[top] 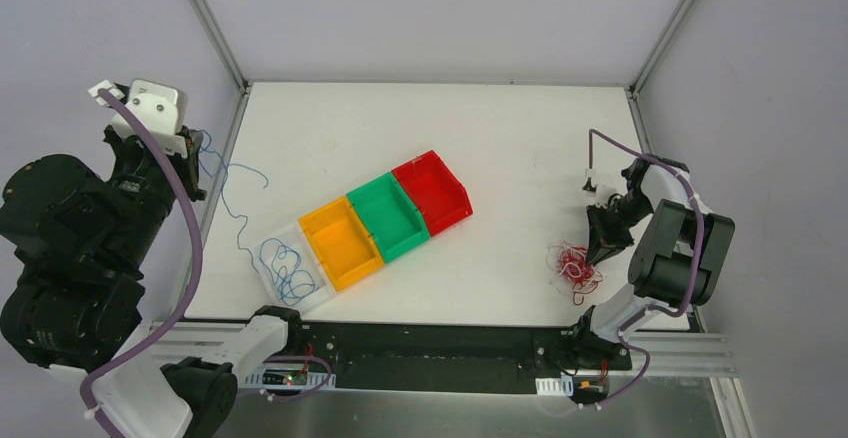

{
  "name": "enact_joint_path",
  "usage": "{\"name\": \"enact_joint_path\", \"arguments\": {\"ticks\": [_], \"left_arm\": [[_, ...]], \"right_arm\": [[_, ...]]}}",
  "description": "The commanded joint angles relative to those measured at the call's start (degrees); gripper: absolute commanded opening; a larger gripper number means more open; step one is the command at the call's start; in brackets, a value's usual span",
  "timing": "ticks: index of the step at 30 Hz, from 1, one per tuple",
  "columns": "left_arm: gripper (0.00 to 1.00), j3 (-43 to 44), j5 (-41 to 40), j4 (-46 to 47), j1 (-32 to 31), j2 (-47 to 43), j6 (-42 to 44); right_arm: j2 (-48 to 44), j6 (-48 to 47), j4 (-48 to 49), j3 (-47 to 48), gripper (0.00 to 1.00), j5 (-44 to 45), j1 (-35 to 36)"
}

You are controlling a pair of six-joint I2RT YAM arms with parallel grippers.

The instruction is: Untangle the cables

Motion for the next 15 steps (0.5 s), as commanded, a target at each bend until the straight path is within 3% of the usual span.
{"name": "enact_joint_path", "arguments": {"ticks": [1,8,15], "left_arm": [[0.0,5.9,-1.88,2.57,0.37,3.35,3.59],[0.0,1.67,-1.58,3.12,0.37,1.21,3.89],[0.0,9.4,-6.69,10.42,0.37,5.15,13.05]], "right_arm": [[0.51,0.4,-2.62,2.56,0.02,-1.62,-0.47],[0.82,0.66,-2.62,2.6,0.02,-1.78,-0.5],[1.38,0.97,-2.87,3.26,0.02,-1.91,-0.5]]}}
